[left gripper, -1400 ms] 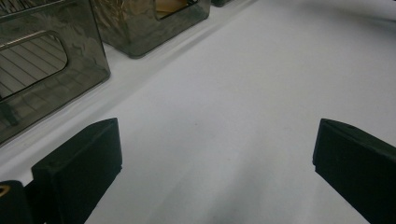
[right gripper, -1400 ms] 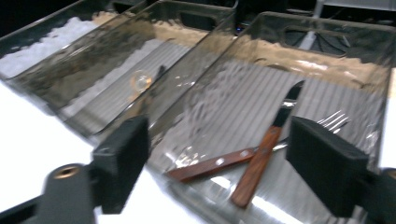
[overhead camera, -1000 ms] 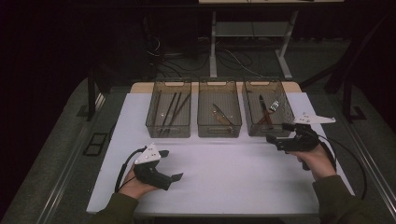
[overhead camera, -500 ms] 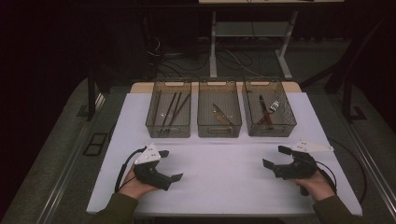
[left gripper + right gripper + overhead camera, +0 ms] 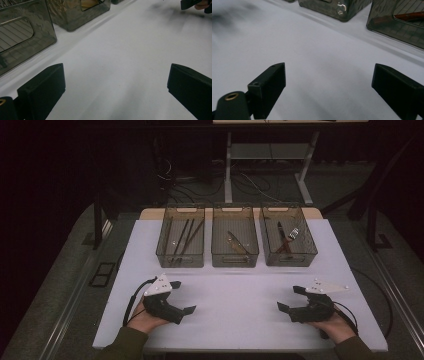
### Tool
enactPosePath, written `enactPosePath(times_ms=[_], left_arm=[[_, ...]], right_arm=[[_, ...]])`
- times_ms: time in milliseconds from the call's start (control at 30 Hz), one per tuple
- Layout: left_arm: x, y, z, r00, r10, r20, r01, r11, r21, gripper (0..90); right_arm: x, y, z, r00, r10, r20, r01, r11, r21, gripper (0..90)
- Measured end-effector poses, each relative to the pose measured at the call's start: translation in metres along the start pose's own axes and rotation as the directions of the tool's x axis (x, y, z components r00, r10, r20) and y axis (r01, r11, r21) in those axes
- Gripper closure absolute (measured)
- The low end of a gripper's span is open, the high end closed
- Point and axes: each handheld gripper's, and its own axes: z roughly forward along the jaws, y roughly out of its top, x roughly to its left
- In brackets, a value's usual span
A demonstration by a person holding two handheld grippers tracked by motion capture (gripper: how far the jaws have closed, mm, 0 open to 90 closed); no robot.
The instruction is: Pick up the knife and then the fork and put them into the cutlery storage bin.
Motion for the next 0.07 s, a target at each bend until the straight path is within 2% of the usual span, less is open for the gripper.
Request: enactPosePath(times_ms=[67], left_arm=[[-0.0001,0.0,0.0003,1.0,0.0,0.001,0.0,1.0,0.001,0.5]], right_arm=[[-0.0011,-0.0003,-0.0007,1.0,0.002,0.005,-0.002,1.0,0.0,11.7]])
